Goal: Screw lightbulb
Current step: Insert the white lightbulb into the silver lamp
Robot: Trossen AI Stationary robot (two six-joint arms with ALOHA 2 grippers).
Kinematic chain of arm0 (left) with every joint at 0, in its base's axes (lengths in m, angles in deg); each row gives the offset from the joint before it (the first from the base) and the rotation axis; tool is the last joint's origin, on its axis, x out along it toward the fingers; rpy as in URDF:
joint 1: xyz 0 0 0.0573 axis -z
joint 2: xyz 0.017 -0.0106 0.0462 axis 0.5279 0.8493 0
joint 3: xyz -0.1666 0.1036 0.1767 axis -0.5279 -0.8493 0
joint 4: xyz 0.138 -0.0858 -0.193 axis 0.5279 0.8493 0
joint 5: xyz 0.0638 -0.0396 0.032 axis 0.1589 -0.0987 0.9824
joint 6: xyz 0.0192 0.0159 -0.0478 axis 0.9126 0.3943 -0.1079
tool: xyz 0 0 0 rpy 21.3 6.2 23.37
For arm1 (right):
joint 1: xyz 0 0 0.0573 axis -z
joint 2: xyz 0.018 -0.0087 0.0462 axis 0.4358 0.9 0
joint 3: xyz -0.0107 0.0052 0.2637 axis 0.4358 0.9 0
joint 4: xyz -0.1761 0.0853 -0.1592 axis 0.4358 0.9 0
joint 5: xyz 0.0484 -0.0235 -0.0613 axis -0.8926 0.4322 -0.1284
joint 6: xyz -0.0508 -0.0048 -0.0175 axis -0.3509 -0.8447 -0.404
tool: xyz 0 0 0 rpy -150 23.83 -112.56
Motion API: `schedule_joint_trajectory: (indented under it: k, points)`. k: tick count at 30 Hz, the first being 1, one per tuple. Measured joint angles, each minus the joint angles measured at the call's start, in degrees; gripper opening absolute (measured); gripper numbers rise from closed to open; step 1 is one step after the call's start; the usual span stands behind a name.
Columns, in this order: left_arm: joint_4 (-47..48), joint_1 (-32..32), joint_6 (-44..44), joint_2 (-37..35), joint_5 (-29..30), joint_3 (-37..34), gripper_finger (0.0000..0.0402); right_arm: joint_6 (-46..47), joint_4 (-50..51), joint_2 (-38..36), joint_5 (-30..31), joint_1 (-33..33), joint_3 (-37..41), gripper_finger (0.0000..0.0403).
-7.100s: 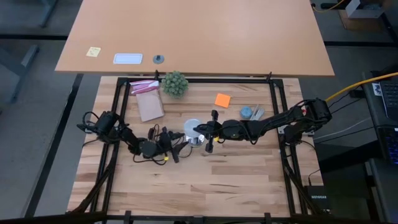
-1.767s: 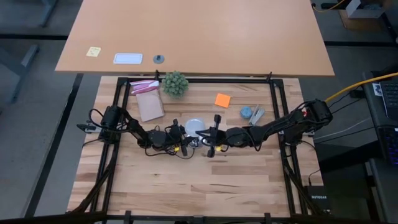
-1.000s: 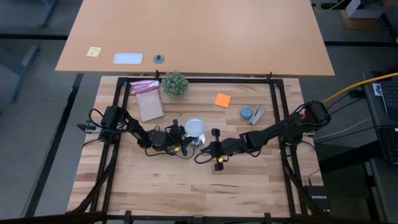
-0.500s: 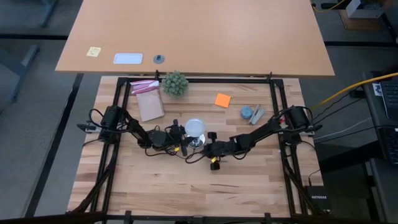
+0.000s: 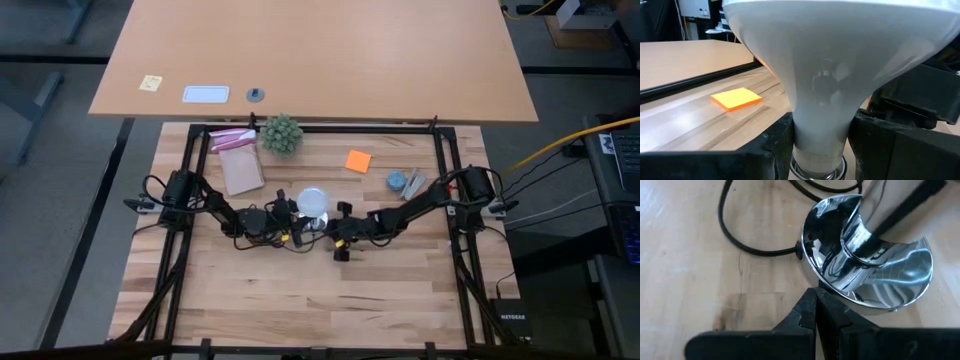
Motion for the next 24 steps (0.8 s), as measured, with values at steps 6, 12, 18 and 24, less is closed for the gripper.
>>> schedule_joint_trajectory:
  k: [6, 12, 18, 24]
  points:
    - [0.0, -0.1, 0.1, 0.0, 0.8, 0.0, 0.0153, 1.8, 0.5, 0.0, 3.5, 0.7, 0.0, 0.0007]
    - [-0.3, 0.1, 0.7, 0.0, 0.0, 0.0, 0.0153, 2.8, 1.0, 0.1, 9.5, 1.1, 0.1, 0.0007]
    - [-0.1, 0.2, 0.4, 0.0, -0.7, 0.1, 0.0153, 2.8, 0.9, 0.1, 14.1, 1.1, 0.1, 0.0007]
    - [0.0, 0.2, 0.8, 0.0, 0.1, 0.1, 0.0153, 2.7, 2.5, -0.8, 12.2, 0.6, 0.1, 0.0007]
